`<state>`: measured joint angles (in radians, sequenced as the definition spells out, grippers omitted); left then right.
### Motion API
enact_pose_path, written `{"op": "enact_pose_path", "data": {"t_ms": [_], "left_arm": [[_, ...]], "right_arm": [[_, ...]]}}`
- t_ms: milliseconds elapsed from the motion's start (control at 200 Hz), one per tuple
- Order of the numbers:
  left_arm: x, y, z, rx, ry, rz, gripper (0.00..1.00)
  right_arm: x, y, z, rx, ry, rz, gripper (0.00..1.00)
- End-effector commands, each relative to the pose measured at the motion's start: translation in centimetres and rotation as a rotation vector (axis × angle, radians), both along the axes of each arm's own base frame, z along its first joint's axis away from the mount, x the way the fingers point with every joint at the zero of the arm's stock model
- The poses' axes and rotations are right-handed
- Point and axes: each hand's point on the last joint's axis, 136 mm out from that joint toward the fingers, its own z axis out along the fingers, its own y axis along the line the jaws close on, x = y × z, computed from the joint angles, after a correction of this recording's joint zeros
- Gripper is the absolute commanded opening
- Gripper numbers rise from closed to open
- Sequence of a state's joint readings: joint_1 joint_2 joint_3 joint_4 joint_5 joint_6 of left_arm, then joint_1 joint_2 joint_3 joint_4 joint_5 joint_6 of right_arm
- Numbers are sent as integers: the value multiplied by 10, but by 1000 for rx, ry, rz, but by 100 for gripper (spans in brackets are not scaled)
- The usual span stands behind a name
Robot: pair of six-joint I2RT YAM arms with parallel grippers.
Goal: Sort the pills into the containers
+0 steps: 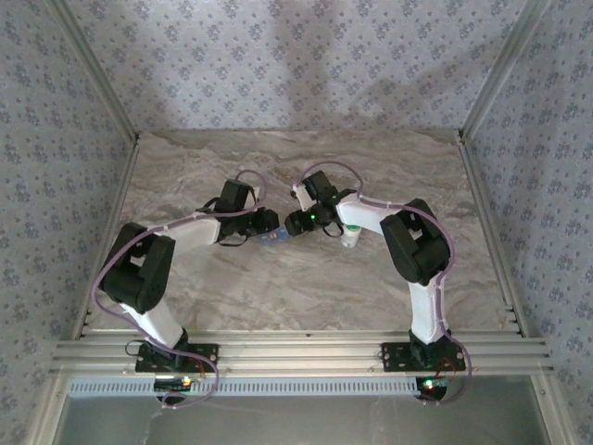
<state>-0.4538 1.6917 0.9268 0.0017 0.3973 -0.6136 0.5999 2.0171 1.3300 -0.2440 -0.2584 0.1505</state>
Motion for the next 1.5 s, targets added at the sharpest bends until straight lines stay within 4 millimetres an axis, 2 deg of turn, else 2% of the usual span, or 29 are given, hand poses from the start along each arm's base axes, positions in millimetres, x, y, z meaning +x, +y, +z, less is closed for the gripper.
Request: {"op": "enact_pose_path", "data": {"t_ms": [0, 125, 425, 600, 690, 790, 865, 945, 1060, 1204, 1359, 1494], "left_arm": [[-7, 2, -6, 8, 22, -2, 28], [-11, 2, -14, 41, 36, 0, 22], [-23, 8, -35, 261, 41, -26, 8], [-30, 18, -59, 414, 61, -27, 6], [-33, 25, -74, 438, 78, -10, 6], [-34, 26, -81, 437, 87, -5, 5], [-29, 22, -72, 427, 67, -12, 6], [-21, 18, -53, 415, 31, -18, 8], [-7, 10, -18, 385, -35, -17, 11], [3, 6, 22, 349, -111, -1, 13], [0, 19, 55, 337, -190, 51, 15], [-10, 41, 75, 344, -245, 106, 19]], "right_arm": [[-9, -15, -30, -61, 68, -31, 63], [-9, -17, -30, -64, 70, -33, 63], [-9, -19, -32, -73, 73, -35, 63], [-10, -21, -36, -98, 75, -38, 63], [-9, -23, -39, -121, 83, -38, 63], [-8, -24, -40, -127, 91, -36, 63], [-7, -23, -38, -121, 87, -32, 63], [-5, -22, -34, -115, 78, -26, 63], [-2, -17, -23, -88, 69, -27, 63], [3, -13, 0, -43, 36, -34, 64], [3, -15, 32, -14, -23, -38, 65], [-2, -19, 61, 17, -80, -46, 66]]}}
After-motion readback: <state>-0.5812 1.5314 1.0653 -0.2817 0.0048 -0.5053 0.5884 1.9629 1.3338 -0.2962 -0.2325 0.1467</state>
